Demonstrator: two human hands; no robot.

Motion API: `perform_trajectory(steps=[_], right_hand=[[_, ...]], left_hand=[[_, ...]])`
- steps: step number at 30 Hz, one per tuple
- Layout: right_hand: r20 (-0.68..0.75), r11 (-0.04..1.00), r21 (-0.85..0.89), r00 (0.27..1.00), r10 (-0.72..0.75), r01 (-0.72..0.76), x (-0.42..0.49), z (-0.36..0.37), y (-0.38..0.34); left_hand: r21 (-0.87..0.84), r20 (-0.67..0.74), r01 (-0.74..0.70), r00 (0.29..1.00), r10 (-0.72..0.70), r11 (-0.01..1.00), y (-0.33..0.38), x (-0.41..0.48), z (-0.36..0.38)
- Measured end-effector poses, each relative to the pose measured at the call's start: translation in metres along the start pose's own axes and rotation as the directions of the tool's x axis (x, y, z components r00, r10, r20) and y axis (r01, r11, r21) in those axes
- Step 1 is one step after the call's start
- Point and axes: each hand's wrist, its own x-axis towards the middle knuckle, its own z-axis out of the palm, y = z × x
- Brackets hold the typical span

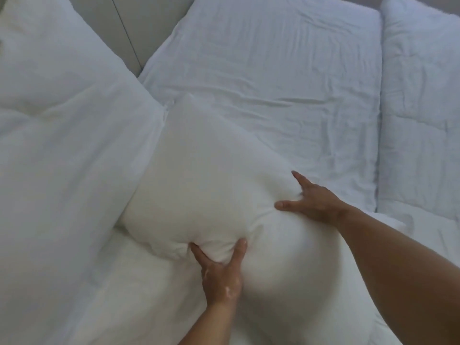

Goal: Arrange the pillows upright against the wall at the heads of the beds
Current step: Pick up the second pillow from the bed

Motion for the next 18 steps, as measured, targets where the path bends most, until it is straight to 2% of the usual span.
perform_trajectory(steps=[6,11,18], right_hand=[[-0.081,0.999,0.036,0.996,-0.024,0.027,-0.014,0.003,-0.005],[-0.195,0.996,0.05,0.979,-0.062,0.073,-0.046,-0.011,-0.017],[-0.294,0.995,-0.025,0.95,-0.1,0.097,-0.08,-0.046,-0.047]], left_hand=[[-0.217,-0.019,-0.026,1.0,0.023,0.976,-0.001,-0.009,0.009],[-0.416,-0.015,-0.046,0.999,0.043,0.908,0.013,-0.029,0.005],[-0.544,-0.011,-0.084,0.996,0.093,0.835,0.038,-0.054,-0.012]])
